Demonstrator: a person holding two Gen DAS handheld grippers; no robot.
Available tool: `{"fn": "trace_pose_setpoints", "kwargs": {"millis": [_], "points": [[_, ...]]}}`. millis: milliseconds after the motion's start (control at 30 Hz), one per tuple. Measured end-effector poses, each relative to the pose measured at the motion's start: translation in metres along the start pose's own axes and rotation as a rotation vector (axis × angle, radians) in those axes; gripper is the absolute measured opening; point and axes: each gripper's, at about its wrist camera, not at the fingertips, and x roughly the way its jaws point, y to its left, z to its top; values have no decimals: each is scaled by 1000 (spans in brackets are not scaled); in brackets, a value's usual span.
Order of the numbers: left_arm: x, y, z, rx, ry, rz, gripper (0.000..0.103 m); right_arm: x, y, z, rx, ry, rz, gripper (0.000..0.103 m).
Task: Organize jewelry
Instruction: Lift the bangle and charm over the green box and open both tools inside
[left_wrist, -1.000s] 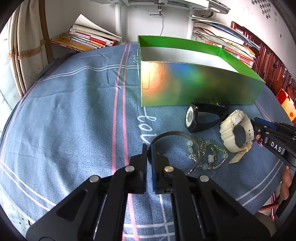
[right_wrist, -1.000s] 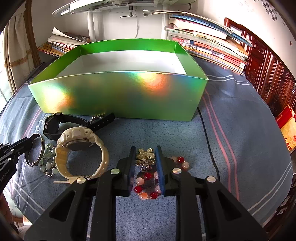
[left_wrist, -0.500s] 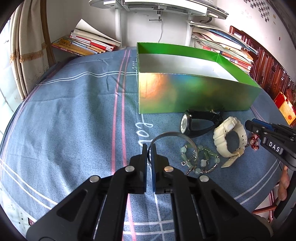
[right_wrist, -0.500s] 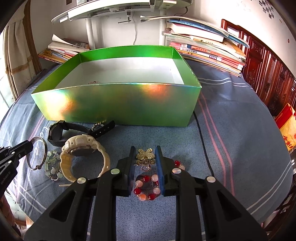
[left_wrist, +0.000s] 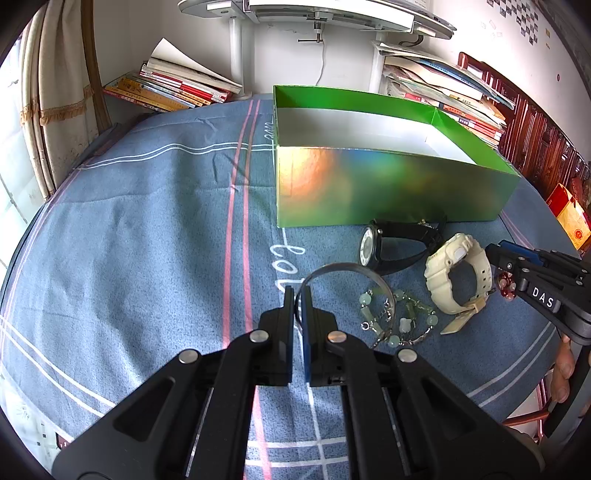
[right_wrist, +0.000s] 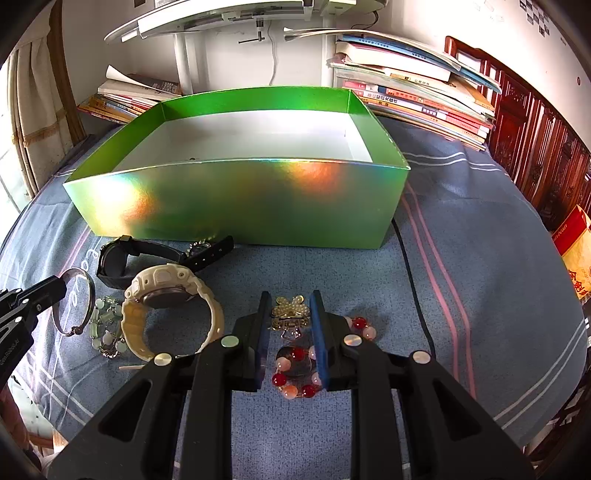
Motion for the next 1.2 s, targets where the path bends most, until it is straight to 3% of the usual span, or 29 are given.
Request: {"fn": "trace_pose_setpoints", "kwargs": {"millis": [333,467,667,800,933,1067,1200], "points": [[1,-1,-1,4,3,-2,4,1,-1,-2,4,3,-1,21],[-8,1,8,0,-26,-6,4,-14,-4,10,15,-45,14,21],[-38,2,54,7,-163,-9,4,-58,-5,54,5,-207,50,21],[-40,-1,99,12,-237,4,4,-53,-4,90,6,-251,57,22],[-6,-12,133,29,-203,-11,4,-9,-2,114,38,-159,99,22],[31,-20,142,45,-161,25,5,24,-7,118,76,-64,137,22],[41,-17,140,8,-140,9,13,21,-14,112,118,-61,163,39]]}}
